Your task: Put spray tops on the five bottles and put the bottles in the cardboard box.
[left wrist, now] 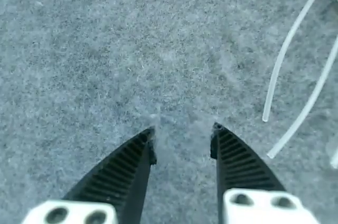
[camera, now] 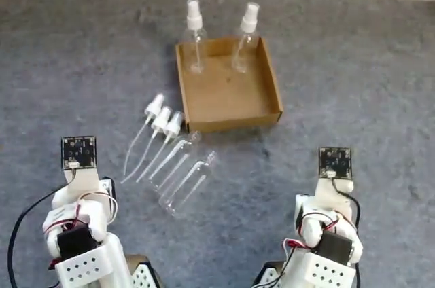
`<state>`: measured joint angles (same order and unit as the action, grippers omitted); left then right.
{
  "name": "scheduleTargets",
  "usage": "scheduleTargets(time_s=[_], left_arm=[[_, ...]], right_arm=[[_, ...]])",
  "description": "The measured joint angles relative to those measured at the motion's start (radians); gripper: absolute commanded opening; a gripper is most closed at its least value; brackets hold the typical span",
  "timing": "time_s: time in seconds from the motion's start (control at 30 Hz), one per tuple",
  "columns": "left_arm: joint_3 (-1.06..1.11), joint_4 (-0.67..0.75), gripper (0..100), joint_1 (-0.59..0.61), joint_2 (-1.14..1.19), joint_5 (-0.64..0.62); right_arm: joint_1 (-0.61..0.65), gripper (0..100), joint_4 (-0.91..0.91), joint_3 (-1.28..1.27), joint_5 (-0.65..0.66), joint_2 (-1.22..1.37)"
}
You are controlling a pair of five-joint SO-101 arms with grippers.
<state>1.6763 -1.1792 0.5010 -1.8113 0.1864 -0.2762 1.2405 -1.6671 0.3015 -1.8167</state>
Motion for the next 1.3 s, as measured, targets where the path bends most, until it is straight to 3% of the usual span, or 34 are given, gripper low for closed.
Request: scheduleTargets(time_s=[0.77,1.07,1.3], left_arm=[[0.0,0.0,14,0.0,0.0,0.0],[0.0,0.0,15,0.002,0.0,0.0],[0.0,0.061,15,0.097,0.0,0.181]], right_arm=[[0.0,0.5,0.0,0.0,0.0,-0.003],[-0.005,0.5,-0.091,0.0,0.0,-0.003],[-0.006,1.1,-0.17,0.0,0.0,-0.003]])
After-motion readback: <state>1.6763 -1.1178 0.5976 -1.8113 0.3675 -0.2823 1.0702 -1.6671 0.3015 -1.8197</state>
